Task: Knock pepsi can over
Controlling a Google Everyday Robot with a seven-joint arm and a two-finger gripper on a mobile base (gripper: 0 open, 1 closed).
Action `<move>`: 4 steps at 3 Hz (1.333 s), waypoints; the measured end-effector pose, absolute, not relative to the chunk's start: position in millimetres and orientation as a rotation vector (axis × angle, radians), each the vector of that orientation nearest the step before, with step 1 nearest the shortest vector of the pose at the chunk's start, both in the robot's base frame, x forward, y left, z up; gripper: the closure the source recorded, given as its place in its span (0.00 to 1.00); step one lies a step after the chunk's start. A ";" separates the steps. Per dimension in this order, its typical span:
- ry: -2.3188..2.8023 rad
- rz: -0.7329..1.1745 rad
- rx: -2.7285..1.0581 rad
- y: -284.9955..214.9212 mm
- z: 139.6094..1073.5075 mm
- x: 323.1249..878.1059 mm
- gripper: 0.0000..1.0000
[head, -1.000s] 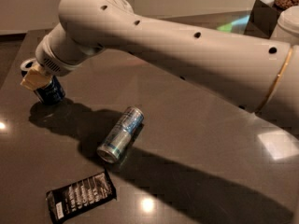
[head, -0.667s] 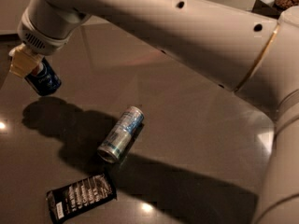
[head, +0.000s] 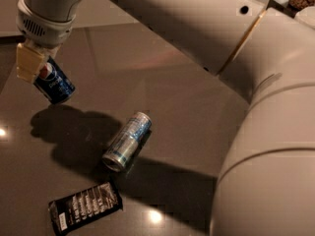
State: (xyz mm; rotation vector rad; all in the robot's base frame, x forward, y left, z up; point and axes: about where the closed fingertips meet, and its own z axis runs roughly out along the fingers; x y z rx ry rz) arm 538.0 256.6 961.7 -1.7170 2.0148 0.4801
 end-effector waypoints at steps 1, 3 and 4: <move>2.148 0.452 -1.803 231.8 942.8 520.2 1.00; 2.351 0.360 -1.905 202.3 919.2 498.6 0.76; 2.397 0.326 -1.927 199.3 908.0 494.6 0.53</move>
Offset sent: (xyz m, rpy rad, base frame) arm -0.0469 -0.0693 -0.0445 -0.3544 0.2438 -0.0046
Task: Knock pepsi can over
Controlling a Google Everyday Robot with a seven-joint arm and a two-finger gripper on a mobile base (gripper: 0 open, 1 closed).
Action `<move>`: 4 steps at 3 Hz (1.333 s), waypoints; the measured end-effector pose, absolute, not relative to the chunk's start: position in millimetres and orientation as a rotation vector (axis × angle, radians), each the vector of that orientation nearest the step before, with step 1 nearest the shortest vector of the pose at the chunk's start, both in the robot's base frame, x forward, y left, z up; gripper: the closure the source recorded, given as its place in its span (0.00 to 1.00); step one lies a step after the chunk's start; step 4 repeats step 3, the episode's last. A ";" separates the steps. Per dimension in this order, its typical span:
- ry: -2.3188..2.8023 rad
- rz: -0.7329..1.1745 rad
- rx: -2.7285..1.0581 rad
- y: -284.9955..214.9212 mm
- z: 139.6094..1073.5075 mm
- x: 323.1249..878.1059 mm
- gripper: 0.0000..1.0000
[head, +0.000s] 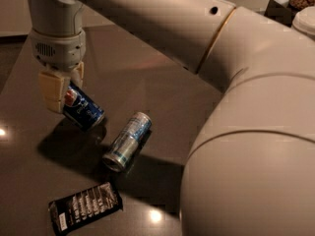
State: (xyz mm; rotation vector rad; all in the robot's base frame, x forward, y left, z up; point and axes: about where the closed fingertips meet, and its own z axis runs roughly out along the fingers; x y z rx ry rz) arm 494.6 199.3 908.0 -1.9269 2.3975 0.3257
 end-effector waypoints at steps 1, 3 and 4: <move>2.433 0.316 -1.944 198.5 897.9 490.7 0.22; 2.420 0.350 -1.926 209.2 892.1 492.3 0.00; 2.420 0.350 -1.926 209.2 892.1 492.3 0.00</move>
Offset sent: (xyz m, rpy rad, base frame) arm -0.0177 -0.0180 -0.0223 -0.1047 0.1034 0.0063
